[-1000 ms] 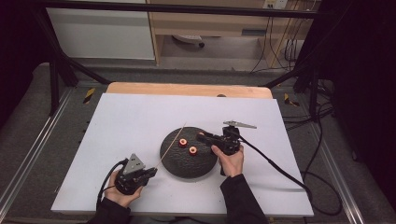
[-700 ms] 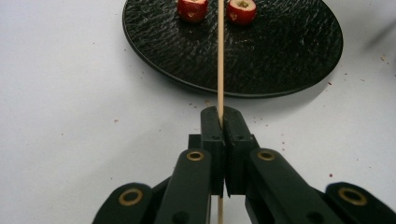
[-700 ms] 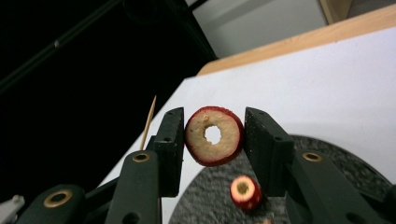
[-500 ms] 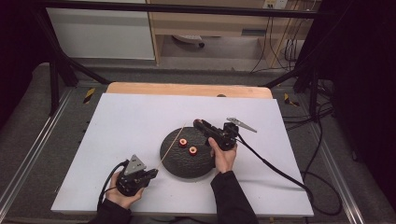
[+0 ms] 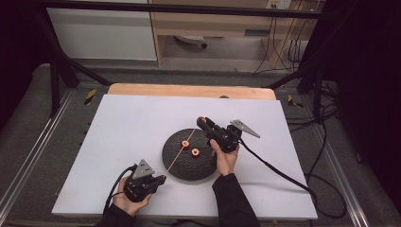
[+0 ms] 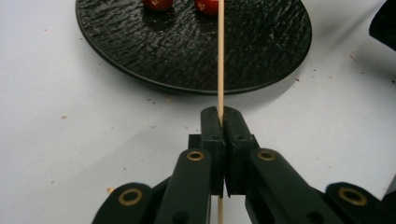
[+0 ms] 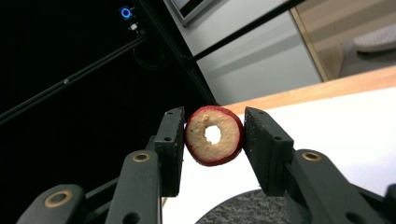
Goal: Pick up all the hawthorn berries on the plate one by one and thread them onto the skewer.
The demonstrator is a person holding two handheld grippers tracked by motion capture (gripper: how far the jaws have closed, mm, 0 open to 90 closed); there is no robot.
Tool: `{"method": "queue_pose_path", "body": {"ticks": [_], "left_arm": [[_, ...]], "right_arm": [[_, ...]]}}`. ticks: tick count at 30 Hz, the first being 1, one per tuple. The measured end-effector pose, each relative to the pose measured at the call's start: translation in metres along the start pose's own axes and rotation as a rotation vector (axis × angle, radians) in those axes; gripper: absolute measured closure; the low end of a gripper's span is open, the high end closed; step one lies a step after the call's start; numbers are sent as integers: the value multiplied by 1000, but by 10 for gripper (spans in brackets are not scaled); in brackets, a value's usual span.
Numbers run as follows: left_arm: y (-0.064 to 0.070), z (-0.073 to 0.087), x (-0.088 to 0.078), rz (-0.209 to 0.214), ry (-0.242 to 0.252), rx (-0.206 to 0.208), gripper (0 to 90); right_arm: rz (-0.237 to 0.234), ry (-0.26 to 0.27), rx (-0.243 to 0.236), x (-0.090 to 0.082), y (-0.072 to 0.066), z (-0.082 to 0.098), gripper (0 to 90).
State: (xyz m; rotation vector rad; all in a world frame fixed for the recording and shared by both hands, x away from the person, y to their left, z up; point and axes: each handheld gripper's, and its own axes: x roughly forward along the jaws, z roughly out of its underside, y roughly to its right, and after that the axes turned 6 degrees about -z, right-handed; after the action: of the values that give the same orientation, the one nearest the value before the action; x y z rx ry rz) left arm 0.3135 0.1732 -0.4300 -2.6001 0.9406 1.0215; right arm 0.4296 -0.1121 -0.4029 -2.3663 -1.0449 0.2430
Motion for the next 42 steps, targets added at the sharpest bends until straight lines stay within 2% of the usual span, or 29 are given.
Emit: {"method": "queue_pose_path", "body": {"ticks": [5, 24, 33, 40, 42], "left_arm": [[2, -1, 1, 12, -1, -15, 885], [4, -3, 4, 28, 14, -51, 886], [10, -7, 9, 37, 27, -92, 885], [16, -7, 12, 27, 29, -112, 886], [17, -7, 13, 13, 32, -119, 886]], "right_arm": [[-14, 17, -1, 1, 0, 2, 597], [-46, 9, 8, 1, -2, 8, 598], [-58, -3, 6, 1, -3, 14, 599], [-57, -4, 0, 0, -5, 17, 599], [-56, -4, 1, -1, -6, 16, 599]]}}
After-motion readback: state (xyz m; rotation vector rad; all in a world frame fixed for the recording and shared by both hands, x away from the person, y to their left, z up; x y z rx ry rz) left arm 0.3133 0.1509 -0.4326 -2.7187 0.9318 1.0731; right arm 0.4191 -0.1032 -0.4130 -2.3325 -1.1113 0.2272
